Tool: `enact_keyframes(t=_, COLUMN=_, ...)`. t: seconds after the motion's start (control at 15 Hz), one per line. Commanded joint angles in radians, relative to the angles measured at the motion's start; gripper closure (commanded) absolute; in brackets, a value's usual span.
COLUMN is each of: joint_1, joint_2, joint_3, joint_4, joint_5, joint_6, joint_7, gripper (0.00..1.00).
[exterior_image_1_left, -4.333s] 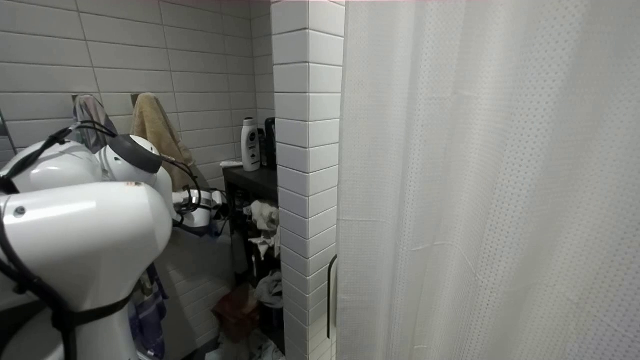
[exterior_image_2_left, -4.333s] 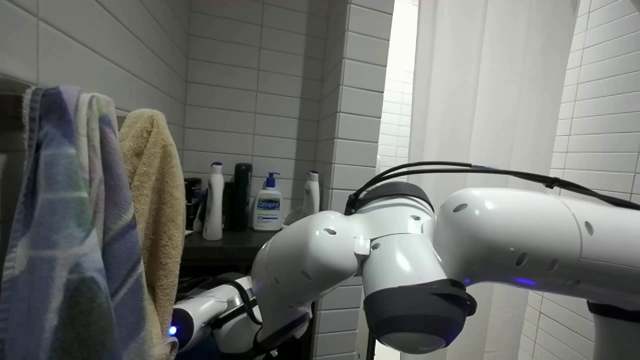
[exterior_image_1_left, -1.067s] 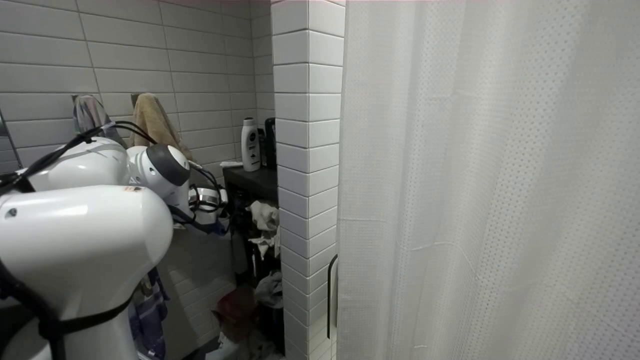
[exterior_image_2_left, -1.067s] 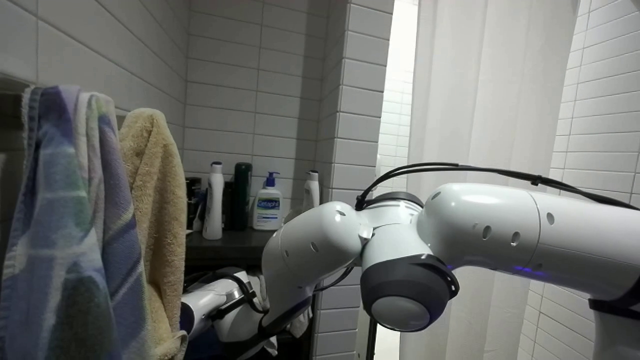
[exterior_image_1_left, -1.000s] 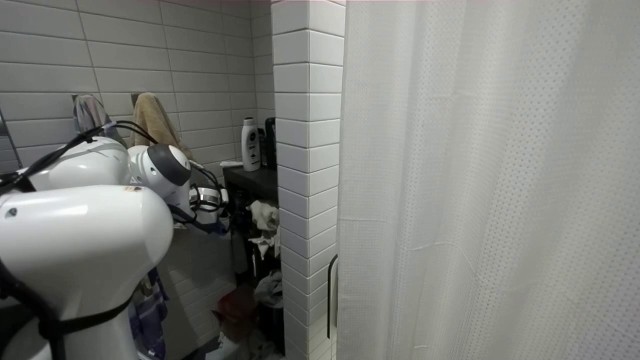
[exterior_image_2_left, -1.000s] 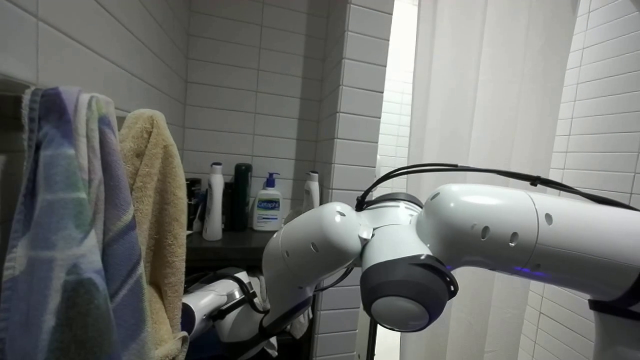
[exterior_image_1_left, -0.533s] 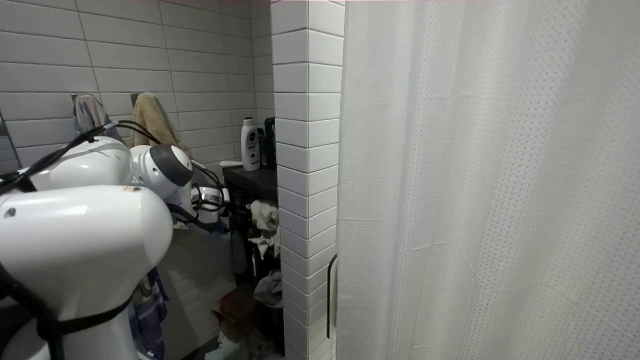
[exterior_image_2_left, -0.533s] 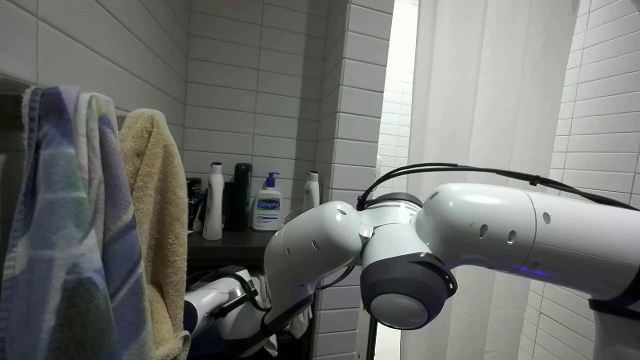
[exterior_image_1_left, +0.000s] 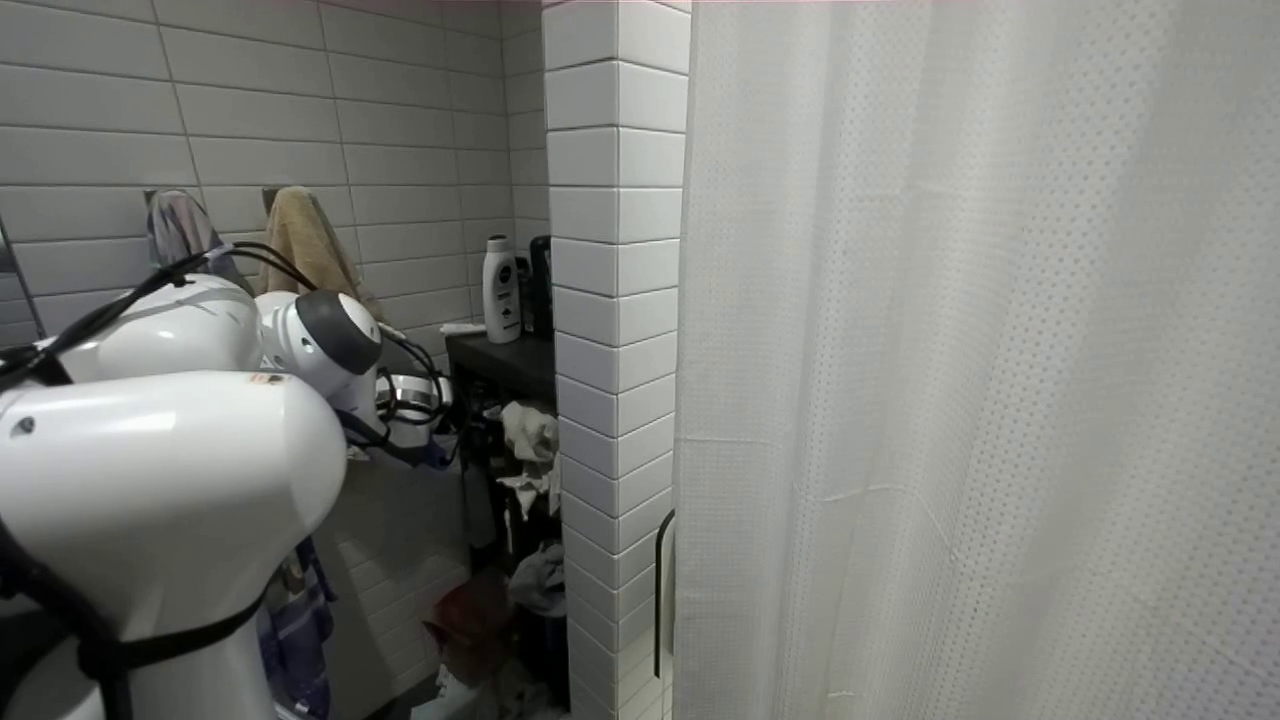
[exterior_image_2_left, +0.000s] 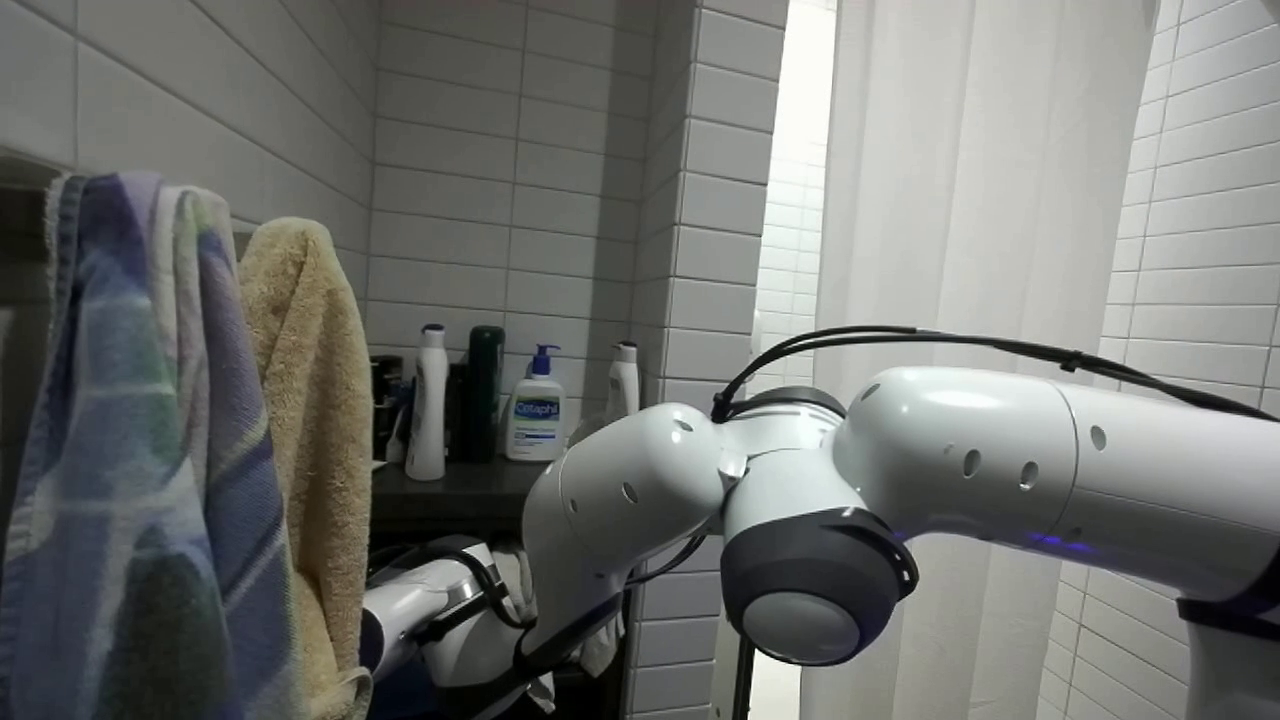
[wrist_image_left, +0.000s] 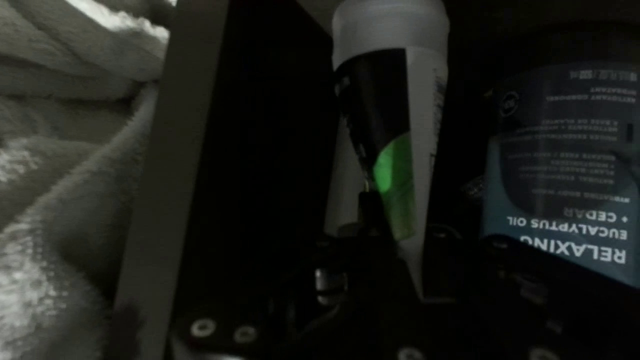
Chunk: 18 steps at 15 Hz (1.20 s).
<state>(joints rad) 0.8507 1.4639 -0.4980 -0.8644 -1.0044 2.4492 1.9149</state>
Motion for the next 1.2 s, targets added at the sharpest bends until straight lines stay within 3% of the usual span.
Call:
enact_keyframes(t=0.0, joint_1=0.009, joint_2=0.000, joint_3=-0.002, joint_4=0.007, joint_5=-0.007, joint_6=0.001, joint_7=0.005, gripper=0.97)
enact_keyframes(t=0.67, joint_1=0.102, joint_2=-0.064, joint_3=-0.024, joint_4=-0.105, joint_5=-0.028, joint_6=0.020, joint_7=0.060, gripper=0.97)
enact_keyframes(t=1.13, joint_1=0.254, joint_2=-0.173, joint_3=-0.066, joint_4=-0.349, joint_5=-0.046, joint_6=0.020, joint_7=0.156, gripper=0.97)
